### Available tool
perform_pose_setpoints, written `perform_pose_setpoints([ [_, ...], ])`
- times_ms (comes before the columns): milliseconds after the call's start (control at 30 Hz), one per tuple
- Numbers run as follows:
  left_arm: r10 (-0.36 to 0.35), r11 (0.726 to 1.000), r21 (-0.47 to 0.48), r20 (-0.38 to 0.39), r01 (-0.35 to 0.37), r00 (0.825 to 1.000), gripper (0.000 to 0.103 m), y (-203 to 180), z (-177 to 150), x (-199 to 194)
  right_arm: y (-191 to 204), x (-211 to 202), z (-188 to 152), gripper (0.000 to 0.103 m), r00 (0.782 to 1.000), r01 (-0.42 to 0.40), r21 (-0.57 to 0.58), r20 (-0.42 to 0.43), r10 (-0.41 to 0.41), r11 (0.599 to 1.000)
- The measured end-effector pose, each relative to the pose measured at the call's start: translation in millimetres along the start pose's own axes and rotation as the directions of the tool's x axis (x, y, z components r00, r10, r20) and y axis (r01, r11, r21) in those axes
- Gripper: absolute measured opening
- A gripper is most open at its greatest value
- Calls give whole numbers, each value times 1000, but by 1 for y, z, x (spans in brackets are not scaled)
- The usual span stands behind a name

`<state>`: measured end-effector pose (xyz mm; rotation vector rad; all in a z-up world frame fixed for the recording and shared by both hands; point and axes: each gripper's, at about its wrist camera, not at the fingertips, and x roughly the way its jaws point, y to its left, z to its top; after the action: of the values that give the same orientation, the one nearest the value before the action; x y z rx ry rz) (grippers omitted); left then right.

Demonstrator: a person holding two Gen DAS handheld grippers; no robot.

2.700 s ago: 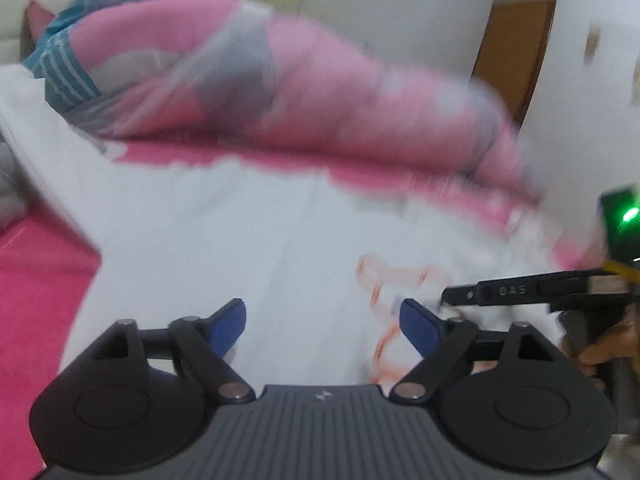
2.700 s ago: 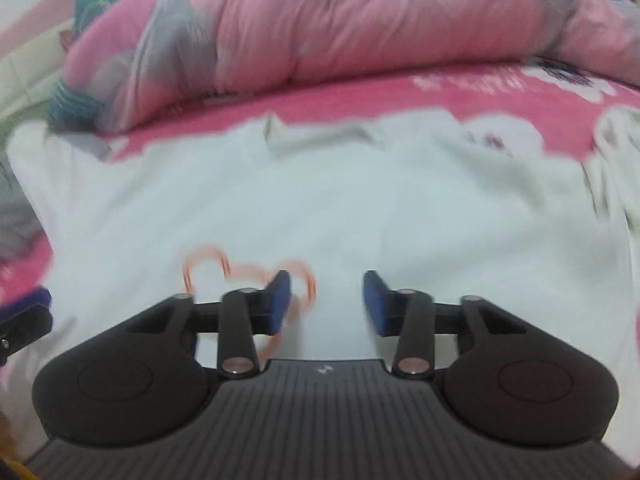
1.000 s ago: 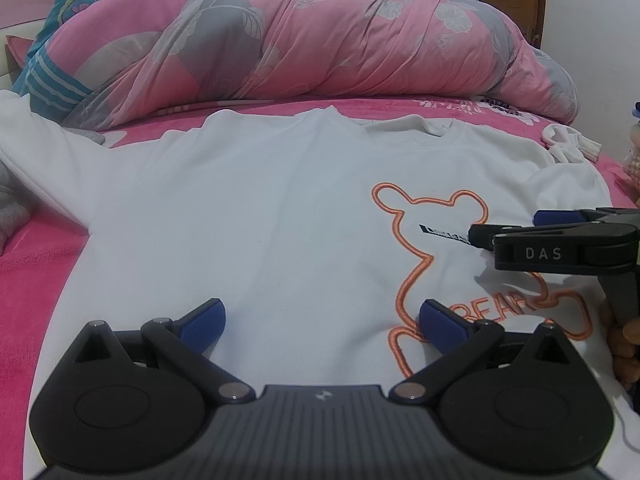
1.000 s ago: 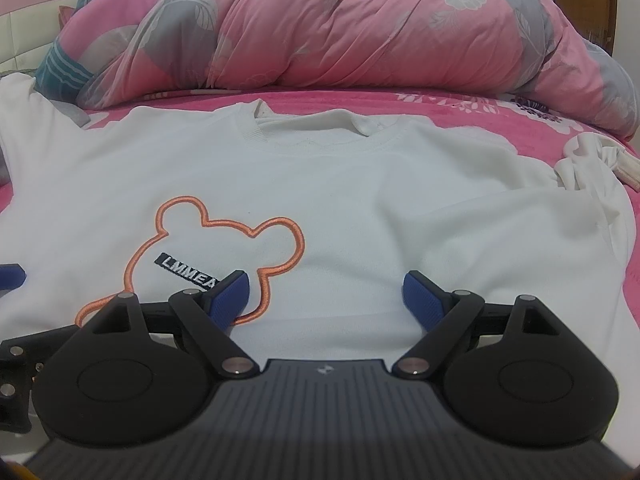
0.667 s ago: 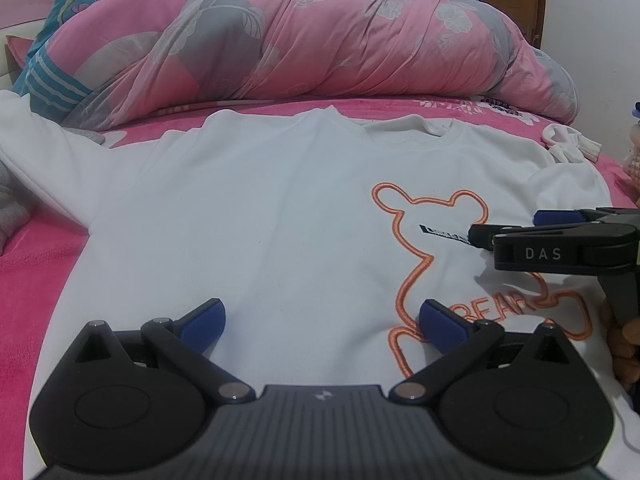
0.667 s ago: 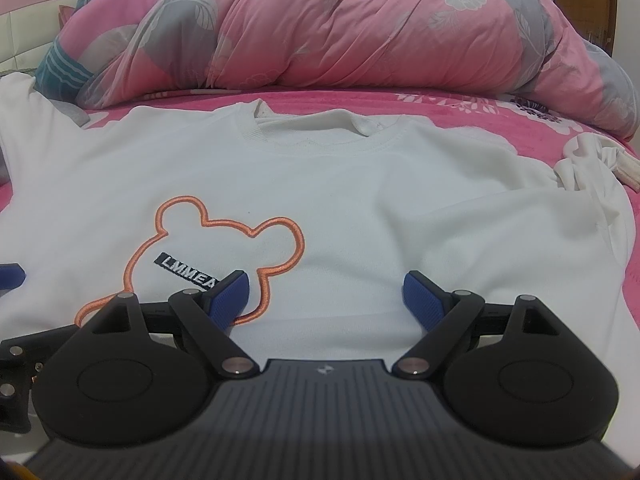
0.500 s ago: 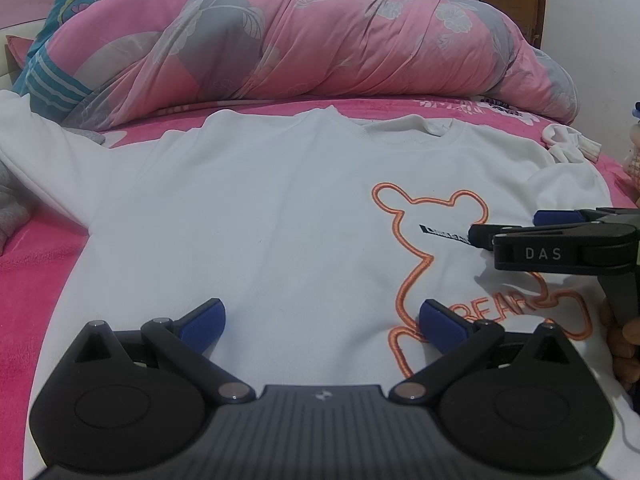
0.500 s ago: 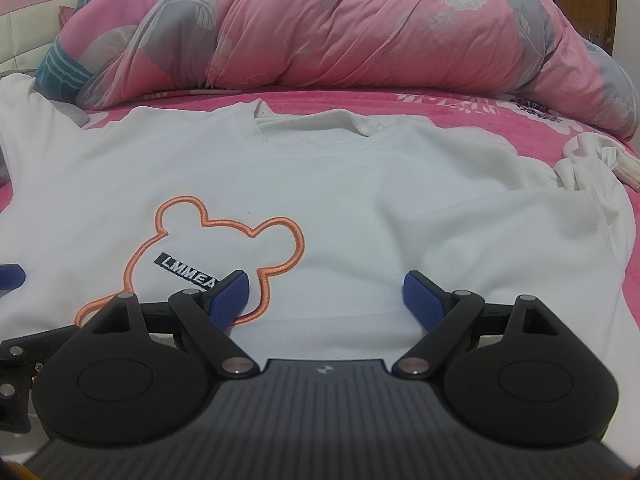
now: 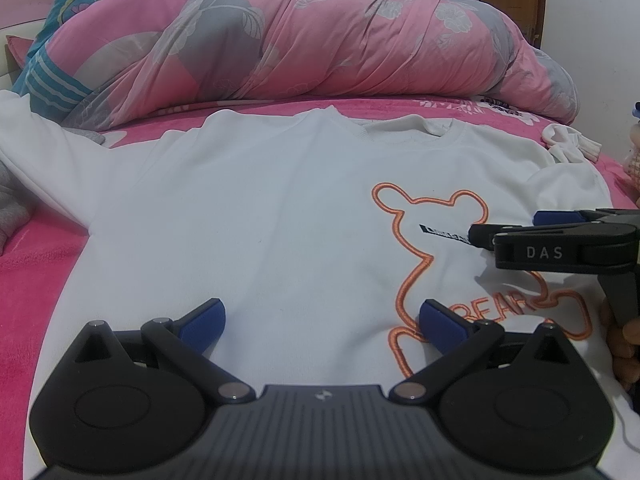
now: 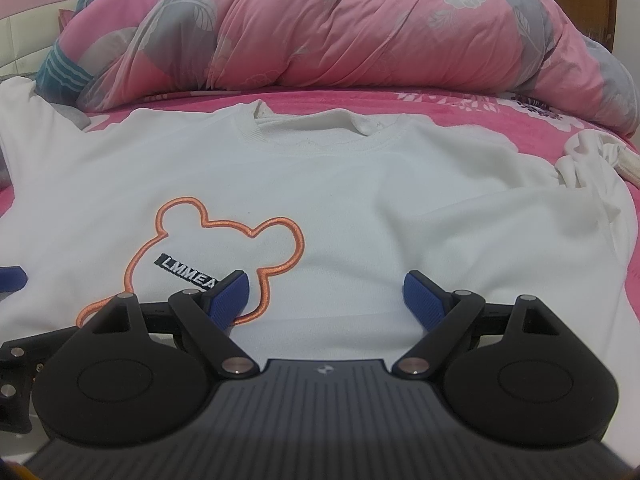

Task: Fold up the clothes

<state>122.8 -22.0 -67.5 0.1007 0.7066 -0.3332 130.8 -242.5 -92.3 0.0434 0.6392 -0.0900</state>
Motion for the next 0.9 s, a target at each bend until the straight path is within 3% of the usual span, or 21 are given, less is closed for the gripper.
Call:
perform_pose_setpoints([
  [900, 3, 1000, 2, 1, -3, 1000, 103, 0, -1, 0, -6, -1, -1, 92, 998, -55, 41, 6, 55, 998],
])
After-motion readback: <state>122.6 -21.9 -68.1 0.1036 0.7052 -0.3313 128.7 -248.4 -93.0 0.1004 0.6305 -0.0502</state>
